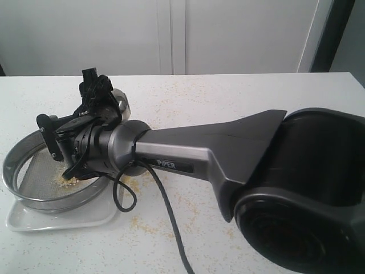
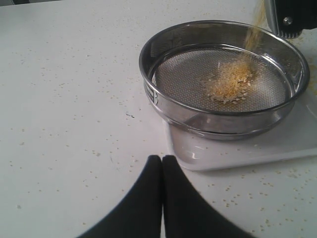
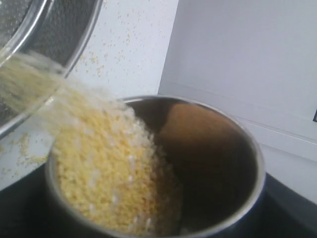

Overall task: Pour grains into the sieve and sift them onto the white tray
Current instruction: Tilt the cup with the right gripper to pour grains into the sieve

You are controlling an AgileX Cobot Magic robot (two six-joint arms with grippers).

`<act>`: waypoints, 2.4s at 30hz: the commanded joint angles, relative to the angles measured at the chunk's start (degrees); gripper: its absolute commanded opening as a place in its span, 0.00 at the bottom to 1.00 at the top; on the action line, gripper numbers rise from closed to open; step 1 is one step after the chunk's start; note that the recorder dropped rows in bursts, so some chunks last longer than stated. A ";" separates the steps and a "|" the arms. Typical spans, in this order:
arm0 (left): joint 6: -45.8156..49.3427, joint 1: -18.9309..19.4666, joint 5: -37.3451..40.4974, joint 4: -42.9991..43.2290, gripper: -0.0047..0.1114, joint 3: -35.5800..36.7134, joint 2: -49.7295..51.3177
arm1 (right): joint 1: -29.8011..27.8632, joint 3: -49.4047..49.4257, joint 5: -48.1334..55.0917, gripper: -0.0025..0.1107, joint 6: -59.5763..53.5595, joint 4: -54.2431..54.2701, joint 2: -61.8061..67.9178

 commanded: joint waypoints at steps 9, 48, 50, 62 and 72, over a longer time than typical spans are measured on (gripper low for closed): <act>-0.02 0.27 0.00 0.00 0.04 0.22 -0.25 | 1.71 -0.44 1.39 0.02 -6.22 2.83 -0.82; -0.02 0.27 0.00 0.00 0.04 0.22 -0.25 | 6.35 -0.35 -2.49 0.02 -17.85 12.43 -3.63; -0.02 0.27 0.00 0.00 0.04 0.22 -0.25 | 6.35 -0.22 -3.78 0.02 -17.85 11.88 -3.63; -0.02 0.27 0.00 0.00 0.04 0.22 -0.25 | 5.63 -0.22 -7.53 0.02 -17.85 4.93 -2.93; -0.02 0.27 0.00 0.00 0.04 0.22 -0.25 | 4.52 -0.22 -3.75 0.02 -17.65 -2.86 0.09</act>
